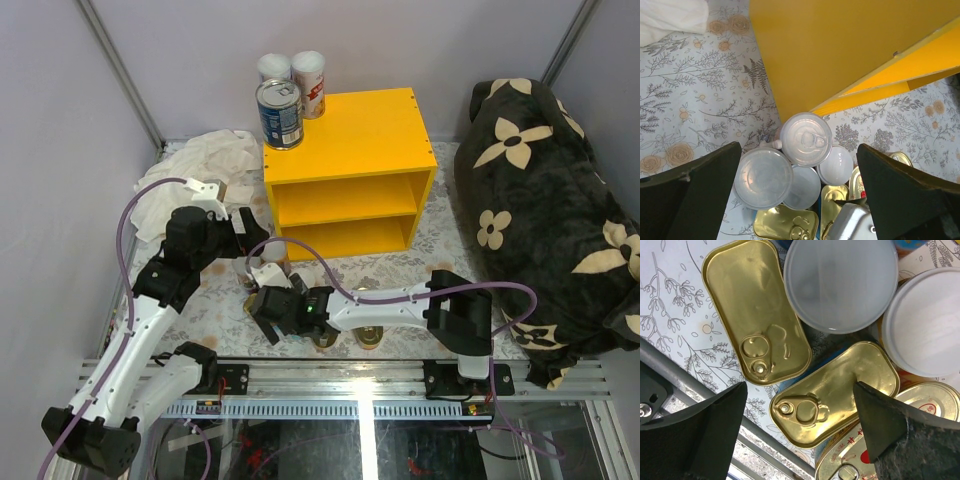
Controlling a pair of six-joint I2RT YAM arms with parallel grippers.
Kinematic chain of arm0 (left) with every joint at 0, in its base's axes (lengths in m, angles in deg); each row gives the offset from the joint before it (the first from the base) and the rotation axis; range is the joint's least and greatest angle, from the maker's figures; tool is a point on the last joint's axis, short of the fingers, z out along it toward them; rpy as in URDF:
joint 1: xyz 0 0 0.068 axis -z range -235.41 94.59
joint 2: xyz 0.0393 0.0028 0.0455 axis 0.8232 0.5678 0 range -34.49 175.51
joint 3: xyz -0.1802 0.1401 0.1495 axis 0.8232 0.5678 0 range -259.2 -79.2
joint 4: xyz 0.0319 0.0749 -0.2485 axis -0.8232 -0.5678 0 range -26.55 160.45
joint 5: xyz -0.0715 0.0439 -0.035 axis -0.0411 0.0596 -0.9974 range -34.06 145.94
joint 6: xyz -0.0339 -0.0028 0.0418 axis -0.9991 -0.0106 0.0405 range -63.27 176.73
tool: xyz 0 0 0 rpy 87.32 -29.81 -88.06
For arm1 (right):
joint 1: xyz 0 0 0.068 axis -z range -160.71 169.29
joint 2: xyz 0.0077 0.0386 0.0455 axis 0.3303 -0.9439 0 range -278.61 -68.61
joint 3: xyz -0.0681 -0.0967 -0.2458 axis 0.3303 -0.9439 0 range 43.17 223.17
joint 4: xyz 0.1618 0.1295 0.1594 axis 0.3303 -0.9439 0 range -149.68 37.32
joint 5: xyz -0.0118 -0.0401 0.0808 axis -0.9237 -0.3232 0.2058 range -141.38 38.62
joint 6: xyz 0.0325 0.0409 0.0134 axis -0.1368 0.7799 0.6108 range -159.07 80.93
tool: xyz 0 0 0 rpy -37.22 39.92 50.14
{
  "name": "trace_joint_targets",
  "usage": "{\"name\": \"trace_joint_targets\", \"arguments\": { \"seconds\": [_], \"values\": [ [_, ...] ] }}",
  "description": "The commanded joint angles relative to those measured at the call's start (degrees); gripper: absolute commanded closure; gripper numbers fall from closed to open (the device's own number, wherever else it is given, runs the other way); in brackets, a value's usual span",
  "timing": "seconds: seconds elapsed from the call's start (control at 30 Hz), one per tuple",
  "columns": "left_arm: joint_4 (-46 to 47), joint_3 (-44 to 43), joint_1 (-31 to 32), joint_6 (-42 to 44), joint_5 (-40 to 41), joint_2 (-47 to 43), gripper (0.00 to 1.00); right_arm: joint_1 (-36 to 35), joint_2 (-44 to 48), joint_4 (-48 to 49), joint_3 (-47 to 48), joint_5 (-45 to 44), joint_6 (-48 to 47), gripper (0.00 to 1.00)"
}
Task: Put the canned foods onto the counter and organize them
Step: Pick up the canned food from the center of the board.
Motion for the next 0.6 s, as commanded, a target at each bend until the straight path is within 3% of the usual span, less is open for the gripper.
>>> {"name": "trace_joint_targets", "arguments": {
  "seconds": [0.0,0.57],
  "values": [
    [-0.8,1.1,-0.4,0.3,-0.3,-1.4,0.0,-0.4,-2.1,-5.2,2.3,-3.7,2.6,0.06],
    [0.1,2.0,-0.5,-0.3,-0.7,-1.5,0.0,-0.4,3.6,-9.6,-8.0,-13.2,3.8,0.09]
  ]
}}
